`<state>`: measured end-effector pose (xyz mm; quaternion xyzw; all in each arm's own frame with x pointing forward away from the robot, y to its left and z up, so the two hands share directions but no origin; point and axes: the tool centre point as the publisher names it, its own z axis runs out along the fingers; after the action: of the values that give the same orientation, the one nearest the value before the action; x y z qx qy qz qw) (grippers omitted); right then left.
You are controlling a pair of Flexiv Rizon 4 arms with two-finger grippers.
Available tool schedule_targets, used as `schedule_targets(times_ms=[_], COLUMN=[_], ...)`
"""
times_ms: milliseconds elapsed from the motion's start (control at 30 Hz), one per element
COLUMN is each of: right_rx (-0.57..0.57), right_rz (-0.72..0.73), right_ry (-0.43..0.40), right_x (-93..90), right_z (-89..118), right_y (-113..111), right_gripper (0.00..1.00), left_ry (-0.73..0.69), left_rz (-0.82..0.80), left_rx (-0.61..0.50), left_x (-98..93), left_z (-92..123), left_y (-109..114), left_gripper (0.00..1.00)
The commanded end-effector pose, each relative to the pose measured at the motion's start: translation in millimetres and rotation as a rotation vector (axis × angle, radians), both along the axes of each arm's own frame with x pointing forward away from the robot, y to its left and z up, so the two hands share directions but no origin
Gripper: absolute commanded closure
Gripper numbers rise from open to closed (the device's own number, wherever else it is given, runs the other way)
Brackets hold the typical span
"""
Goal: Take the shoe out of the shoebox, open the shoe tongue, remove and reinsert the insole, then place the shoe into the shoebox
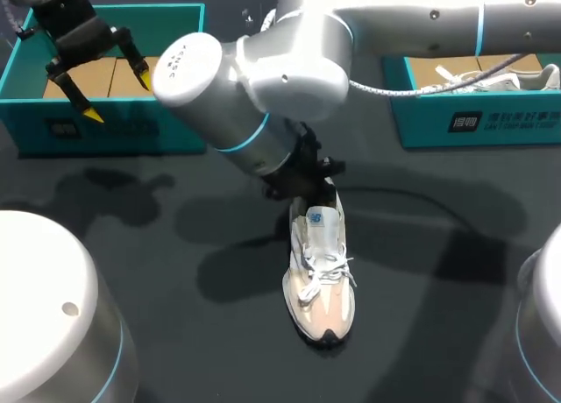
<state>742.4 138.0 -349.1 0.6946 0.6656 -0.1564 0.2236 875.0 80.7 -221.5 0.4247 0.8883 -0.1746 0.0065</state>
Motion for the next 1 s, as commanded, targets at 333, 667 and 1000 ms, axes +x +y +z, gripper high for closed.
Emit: schedule_targets(times_ms=[333, 667, 1000], right_rx=[0.015, 0.151, 0.056], right_rz=[-0.322, -0.280, -0.284], right_ry=[-0.128, -0.110, -0.187], right_x=[-4.5, 2.5, -3.1], right_z=[-35, -46, -2], right_y=[-5, 7, 12], right_gripper=[1.00, 1.00, 1.00], left_ry=[-0.001, -0.001, -0.001], left_rz=[-0.001, -0.001, -0.001], left_rx=[0.002, 0.002, 0.002], left_x=[0.0, 0.0, 0.0], left_z=[0, 0, 0], left_y=[0, 0, 0], left_gripper=[0.00, 0.00, 0.00])
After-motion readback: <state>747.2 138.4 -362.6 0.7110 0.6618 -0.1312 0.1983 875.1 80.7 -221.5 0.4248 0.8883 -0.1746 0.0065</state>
